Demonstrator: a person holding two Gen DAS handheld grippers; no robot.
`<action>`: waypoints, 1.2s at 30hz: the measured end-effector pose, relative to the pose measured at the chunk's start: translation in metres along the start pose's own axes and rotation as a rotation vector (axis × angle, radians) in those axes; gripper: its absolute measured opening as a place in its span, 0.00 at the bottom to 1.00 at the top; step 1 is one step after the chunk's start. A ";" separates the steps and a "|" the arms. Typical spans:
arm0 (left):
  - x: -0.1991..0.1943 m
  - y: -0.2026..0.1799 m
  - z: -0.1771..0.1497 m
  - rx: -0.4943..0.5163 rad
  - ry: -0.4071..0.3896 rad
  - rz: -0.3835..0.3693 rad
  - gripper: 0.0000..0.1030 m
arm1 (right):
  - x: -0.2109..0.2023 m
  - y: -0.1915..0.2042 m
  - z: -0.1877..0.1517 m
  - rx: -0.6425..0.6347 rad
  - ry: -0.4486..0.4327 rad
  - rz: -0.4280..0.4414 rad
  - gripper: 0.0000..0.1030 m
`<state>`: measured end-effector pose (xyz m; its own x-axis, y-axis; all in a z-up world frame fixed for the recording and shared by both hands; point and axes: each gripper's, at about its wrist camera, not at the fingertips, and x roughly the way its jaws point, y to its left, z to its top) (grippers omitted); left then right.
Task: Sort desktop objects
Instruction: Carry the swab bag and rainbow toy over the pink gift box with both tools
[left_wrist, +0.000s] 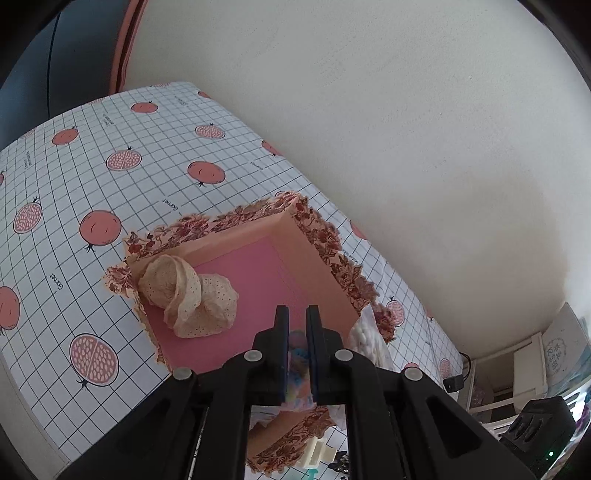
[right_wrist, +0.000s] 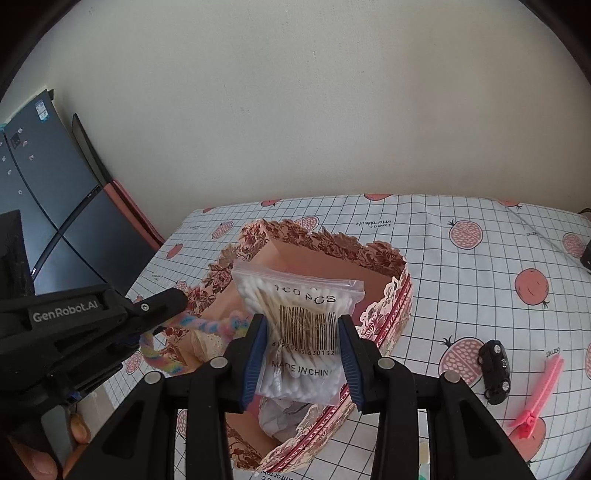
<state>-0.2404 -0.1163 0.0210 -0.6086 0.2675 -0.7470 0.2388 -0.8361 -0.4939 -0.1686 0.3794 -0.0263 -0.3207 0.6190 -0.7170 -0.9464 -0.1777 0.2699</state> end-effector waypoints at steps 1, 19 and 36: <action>0.004 0.003 -0.001 -0.008 0.011 0.005 0.08 | 0.004 -0.001 -0.001 0.000 0.010 -0.003 0.41; 0.011 0.017 -0.003 -0.073 0.024 0.048 0.08 | 0.019 0.008 -0.007 -0.005 0.037 0.011 0.41; 0.014 0.015 -0.005 -0.080 0.041 0.035 0.10 | 0.022 0.016 -0.008 -0.028 0.050 0.025 0.42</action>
<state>-0.2416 -0.1226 0.0005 -0.5681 0.2594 -0.7810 0.3199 -0.8048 -0.5000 -0.1910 0.3844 -0.0432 -0.3449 0.5751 -0.7418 -0.9386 -0.2140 0.2705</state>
